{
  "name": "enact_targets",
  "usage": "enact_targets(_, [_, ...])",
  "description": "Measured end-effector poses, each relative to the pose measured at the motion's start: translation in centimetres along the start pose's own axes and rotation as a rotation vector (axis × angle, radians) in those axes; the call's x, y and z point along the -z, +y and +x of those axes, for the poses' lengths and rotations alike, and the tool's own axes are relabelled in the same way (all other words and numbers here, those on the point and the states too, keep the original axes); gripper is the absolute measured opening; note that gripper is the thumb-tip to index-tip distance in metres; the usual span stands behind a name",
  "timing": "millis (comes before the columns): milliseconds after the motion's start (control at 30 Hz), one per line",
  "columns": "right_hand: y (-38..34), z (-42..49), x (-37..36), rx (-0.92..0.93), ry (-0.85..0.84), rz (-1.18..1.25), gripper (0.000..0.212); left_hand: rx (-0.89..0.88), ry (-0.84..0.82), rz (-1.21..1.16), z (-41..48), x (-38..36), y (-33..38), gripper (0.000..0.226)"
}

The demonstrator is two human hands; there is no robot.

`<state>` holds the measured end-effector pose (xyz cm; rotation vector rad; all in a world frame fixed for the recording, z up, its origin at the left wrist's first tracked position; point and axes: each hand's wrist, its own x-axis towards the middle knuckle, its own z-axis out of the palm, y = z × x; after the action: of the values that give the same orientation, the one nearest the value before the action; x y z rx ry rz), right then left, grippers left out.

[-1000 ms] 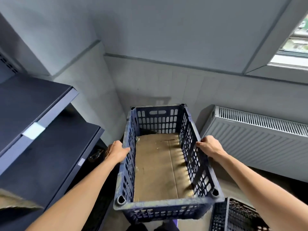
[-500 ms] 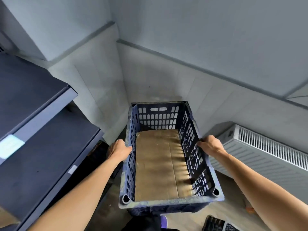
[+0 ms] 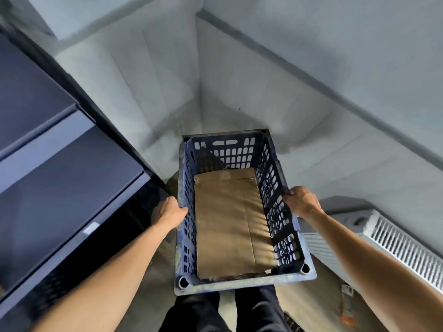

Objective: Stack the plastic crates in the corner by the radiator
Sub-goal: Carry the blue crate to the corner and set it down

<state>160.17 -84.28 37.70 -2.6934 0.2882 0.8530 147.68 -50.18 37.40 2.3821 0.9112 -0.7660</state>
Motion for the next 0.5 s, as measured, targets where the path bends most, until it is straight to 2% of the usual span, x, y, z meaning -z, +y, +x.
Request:
enact_targets(133, [-0.3, 3.8, 0.3, 0.098, -0.067, -0.057, 0.021, 0.114, 0.024, -0.042, -0.7, -2.3, 1.1, 0.036])
enact_targets(300, [-0.3, 9.3, -0.3, 0.207, -0.131, -0.120, 0.016, 0.239, 0.065, -0.149, -1.6, -6.4, 2.8, 0.031])
enact_targets(433, [-0.5, 12.8, -2.0, 0.257, -0.144, -0.136, 0.018, 0.277, 0.044, -0.262, -0.7, -10.5, 2.7, 0.024])
enact_targets(500, [-0.3, 14.3, -3.2, 0.284, -0.133, -0.151, 0.022, 0.281, 0.035, -0.299, 0.0, -12.6, 2.3, 0.030])
